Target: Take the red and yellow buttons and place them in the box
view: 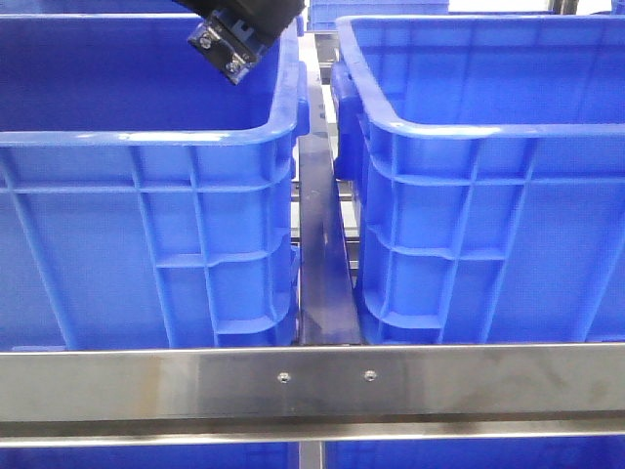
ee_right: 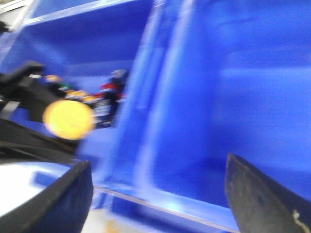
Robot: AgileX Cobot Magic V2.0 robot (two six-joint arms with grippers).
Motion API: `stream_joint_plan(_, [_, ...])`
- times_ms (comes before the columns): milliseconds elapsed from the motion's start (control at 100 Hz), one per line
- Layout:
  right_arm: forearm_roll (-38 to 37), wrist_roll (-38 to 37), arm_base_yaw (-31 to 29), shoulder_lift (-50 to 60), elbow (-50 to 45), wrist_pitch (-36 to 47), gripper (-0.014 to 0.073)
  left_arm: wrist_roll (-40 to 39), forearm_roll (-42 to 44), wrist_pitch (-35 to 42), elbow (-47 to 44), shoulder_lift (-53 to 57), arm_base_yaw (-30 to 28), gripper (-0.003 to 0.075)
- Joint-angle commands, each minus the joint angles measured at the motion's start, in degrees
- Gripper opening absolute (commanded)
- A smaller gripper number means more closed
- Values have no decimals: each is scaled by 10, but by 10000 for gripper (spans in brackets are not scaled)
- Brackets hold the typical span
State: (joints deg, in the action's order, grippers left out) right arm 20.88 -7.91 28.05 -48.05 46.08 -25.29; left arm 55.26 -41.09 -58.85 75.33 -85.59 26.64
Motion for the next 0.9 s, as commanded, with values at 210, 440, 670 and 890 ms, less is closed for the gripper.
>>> stream_joint_plan(210, [117, 2, 29, -130, 140, -44, 575, -2, -35, 15, 20, 22, 4, 94])
stream_joint_plan(440, [180, 7, 29, -207, 187, -88, 575, -2, -35, 15, 20, 22, 4, 94])
stream_joint_plan(670, [261, 65, 29, -256, 210, -86, 575, -2, -35, 15, 20, 22, 4, 94])
stream_joint_plan(890, [285, 92, 29, -275, 213, -82, 483, -2, -35, 15, 20, 22, 4, 94])
